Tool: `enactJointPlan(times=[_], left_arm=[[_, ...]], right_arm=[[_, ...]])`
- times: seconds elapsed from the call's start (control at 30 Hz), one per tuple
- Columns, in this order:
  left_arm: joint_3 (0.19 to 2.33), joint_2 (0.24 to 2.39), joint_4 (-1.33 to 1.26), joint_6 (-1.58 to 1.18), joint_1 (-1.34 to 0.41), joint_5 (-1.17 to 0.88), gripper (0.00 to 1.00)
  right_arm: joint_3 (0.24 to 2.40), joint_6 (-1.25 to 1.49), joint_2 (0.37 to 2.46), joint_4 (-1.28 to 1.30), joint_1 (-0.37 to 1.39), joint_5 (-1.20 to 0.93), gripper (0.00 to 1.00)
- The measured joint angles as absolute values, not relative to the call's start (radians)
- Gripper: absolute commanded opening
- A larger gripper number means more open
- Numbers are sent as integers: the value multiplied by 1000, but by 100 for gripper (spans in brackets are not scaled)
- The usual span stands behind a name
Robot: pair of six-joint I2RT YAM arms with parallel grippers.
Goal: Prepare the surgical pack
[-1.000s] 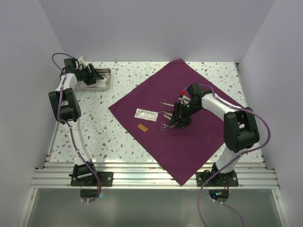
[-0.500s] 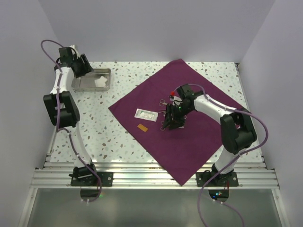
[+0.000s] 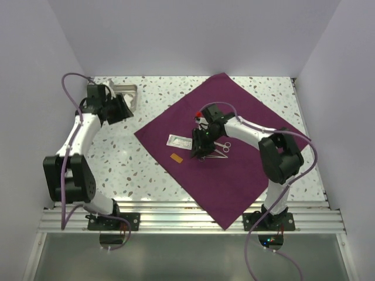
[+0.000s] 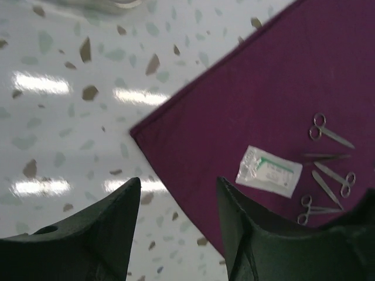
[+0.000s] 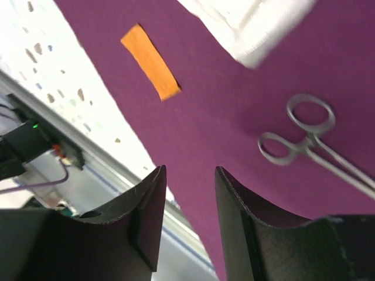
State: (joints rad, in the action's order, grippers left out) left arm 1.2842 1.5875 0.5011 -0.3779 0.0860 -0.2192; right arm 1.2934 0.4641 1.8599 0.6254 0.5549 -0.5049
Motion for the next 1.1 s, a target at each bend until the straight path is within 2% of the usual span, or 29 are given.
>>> enactJointPlan(times=[0.1, 0.23, 0.47, 0.8, 1.1], left_arm=[[1108, 1387, 524, -395, 51, -267, 56], [980, 1175, 584, -411, 42, -283, 54], [786, 953, 631, -476, 13, -327, 54], [754, 925, 660, -514, 12, -377, 54], [760, 950, 661, -516, -11, -392, 54]], right_arm=[[1341, 465, 1924, 599, 610, -450, 47], [1369, 479, 1963, 570, 655, -361, 51], [1324, 638, 1961, 474, 651, -285, 58], [1188, 929, 1922, 260, 621, -279, 59], [1159, 1045, 1925, 160, 564, -271, 57]])
